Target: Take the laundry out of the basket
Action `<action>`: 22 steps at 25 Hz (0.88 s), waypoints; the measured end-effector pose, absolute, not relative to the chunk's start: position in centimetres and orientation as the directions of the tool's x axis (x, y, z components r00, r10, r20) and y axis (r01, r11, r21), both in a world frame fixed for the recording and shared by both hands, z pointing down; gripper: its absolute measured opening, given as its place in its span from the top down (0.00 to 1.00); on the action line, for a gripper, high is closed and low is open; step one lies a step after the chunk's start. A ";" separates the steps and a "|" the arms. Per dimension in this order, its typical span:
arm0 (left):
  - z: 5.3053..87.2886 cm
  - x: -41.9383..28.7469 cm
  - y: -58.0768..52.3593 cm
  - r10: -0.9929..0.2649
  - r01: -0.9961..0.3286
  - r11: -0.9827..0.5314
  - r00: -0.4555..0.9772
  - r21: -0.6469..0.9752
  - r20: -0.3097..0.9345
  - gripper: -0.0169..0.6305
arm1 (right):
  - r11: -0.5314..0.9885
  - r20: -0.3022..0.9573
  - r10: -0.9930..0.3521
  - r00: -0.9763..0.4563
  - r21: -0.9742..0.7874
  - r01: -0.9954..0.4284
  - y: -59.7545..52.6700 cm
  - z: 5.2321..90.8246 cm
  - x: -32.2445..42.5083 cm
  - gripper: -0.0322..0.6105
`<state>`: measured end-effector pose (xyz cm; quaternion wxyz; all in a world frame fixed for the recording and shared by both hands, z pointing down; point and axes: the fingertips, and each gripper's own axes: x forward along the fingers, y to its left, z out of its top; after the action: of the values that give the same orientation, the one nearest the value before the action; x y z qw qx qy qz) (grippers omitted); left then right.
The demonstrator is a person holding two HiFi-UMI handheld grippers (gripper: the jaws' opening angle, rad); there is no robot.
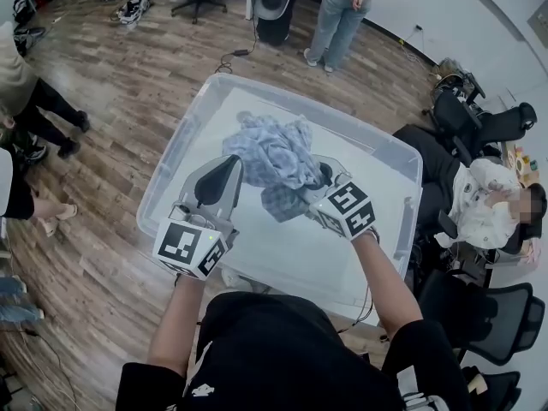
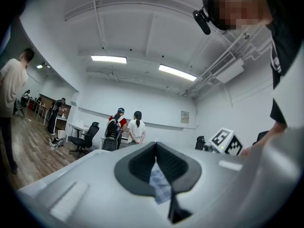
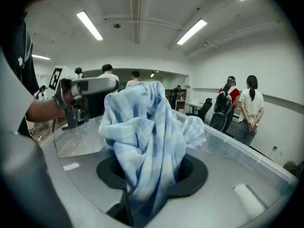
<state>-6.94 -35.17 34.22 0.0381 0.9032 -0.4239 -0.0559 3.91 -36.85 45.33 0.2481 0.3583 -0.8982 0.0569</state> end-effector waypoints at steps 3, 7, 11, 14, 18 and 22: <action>33.9 -5.4 -34.5 -0.765 -0.758 -0.644 0.641 0.104 -0.066 0.96 | 0.719 0.411 -0.649 -0.641 0.054 -0.693 -35.4 42.7 4.6 0.68; 33.7 -3.4 -33.3 -0.761 -0.756 -0.649 0.646 0.088 -0.059 0.96 | 0.714 0.341 -0.670 -0.659 0.054 -0.698 -33.8 40.2 5.2 0.68; 33.6 -1.3 -32.0 -0.764 -0.760 -0.645 0.643 0.082 -0.054 0.96 | 0.708 0.271 -0.687 -0.674 0.038 -0.706 -32.3 38.3 6.5 0.68; 33.2 -0.1 -31.0 -0.765 -0.759 -0.644 0.641 0.096 -0.059 0.96 | 0.707 0.222 -0.692 -0.687 0.018 -0.707 -30.9 37.0 7.3 0.68; 32.9 1.9 -29.6 -0.775 -0.769 -0.632 0.628 0.100 -0.067 0.96 | 0.712 0.183 -0.690 -0.700 -0.006 -0.703 -29.2 36.2 8.9 0.68; 33.0 3.2 -28.7 -0.790 -0.785 -0.612 0.610 0.095 -0.060 0.96 | 0.720 0.167 -0.679 -0.715 -0.035 -0.693 -28.2 36.2 10.1 0.68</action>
<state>3.21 -28.68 33.04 0.0296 0.8966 -0.4392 -0.0477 10.06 -28.24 36.23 0.0712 0.3709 -0.9247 0.0475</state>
